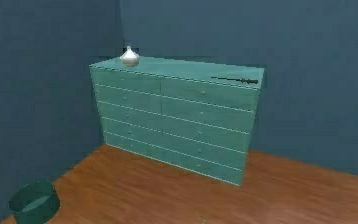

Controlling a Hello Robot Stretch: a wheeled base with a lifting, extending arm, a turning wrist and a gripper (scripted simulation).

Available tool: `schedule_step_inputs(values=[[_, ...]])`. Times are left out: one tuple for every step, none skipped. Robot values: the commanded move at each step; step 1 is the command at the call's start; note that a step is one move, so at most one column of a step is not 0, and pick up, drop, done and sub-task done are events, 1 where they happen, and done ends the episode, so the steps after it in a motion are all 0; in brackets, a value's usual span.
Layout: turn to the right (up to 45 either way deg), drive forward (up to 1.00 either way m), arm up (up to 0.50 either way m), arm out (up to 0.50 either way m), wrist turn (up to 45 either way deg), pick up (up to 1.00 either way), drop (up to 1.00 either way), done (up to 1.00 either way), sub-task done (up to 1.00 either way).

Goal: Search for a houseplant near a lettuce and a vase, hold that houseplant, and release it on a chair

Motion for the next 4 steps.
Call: schedule_step_inputs(values=[[45.0,0.00,0.00,0.00,0.0,0.00,0.00,0.00,0.00],[6.0,0.00,0.00,0.00,0.0,0.00,0.00,0.00,0.00],[-45.0,0.00,0.00,0.00,0.0,0.00,0.00,0.00,0.00],[-45.0,0.00,0.00,0.00,0.0,0.00,0.00,0.00,0.00]])
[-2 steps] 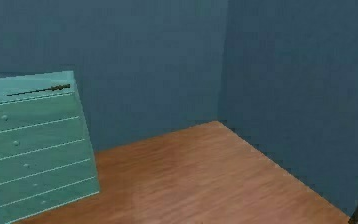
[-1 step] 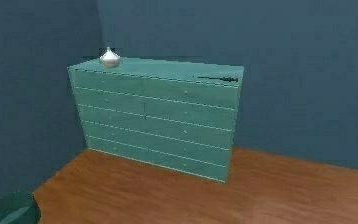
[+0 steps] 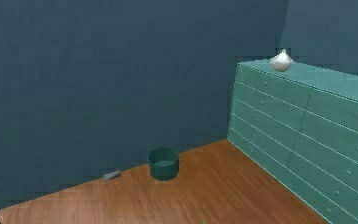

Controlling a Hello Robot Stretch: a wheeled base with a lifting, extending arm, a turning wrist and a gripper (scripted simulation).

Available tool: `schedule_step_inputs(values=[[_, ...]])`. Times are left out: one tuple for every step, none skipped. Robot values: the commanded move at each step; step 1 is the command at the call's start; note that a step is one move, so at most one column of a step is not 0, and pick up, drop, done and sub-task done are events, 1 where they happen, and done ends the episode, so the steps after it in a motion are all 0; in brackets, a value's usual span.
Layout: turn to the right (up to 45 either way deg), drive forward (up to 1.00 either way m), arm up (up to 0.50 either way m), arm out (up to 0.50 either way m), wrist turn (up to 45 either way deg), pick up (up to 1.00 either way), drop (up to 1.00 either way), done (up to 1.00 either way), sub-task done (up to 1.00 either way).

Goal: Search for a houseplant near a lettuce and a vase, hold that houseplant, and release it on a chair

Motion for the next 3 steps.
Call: schedule_step_inputs(values=[[-15.0,0.00,0.00,0.00,0.0,0.00,0.00,0.00,0.00],[45.0,0.00,0.00,0.00,0.0,0.00,0.00,0.00,0.00],[45.0,0.00,0.00,0.00,0.0,0.00,0.00,0.00,0.00]])
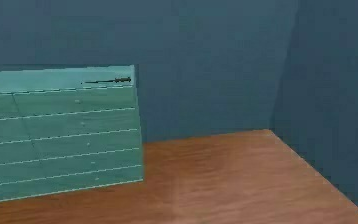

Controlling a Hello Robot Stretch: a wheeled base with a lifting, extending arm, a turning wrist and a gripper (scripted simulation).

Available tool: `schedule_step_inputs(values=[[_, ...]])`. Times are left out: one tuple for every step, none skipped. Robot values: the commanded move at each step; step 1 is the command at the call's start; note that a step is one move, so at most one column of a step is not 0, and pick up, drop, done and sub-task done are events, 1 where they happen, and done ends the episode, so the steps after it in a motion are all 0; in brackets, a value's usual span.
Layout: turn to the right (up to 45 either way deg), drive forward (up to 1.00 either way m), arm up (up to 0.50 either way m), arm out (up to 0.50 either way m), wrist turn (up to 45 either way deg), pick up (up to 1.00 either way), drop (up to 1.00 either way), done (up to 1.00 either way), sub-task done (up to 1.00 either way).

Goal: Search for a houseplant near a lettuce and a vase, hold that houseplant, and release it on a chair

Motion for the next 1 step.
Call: schedule_step_inputs(values=[[24.0,0.00,0.00,0.00,0.0,0.00,0.00,0.00,0.00]])
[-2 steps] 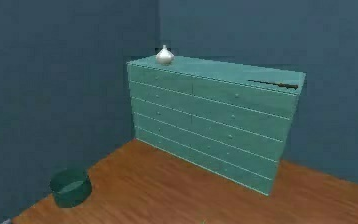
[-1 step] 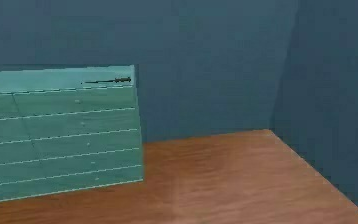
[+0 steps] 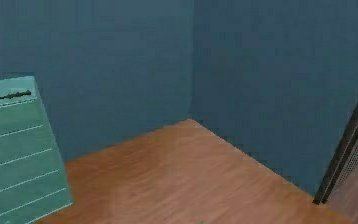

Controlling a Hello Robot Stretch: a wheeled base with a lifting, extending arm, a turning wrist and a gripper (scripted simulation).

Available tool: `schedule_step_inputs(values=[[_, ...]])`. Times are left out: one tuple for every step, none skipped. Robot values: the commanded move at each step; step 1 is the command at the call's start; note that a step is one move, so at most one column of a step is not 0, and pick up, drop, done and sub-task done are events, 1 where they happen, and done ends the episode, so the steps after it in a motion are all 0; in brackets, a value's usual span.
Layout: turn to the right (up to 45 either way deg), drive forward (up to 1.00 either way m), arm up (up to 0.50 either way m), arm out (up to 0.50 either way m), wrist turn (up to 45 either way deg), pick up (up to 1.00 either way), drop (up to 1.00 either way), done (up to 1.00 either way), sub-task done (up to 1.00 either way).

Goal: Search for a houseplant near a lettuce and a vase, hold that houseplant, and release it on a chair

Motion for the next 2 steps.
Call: schedule_step_inputs(values=[[-45.0,0.00,0.00,0.00,0.0,0.00,0.00,0.00,0.00],[-45.0,0.00,0.00,0.00,0.0,0.00,0.00,0.00,0.00]])
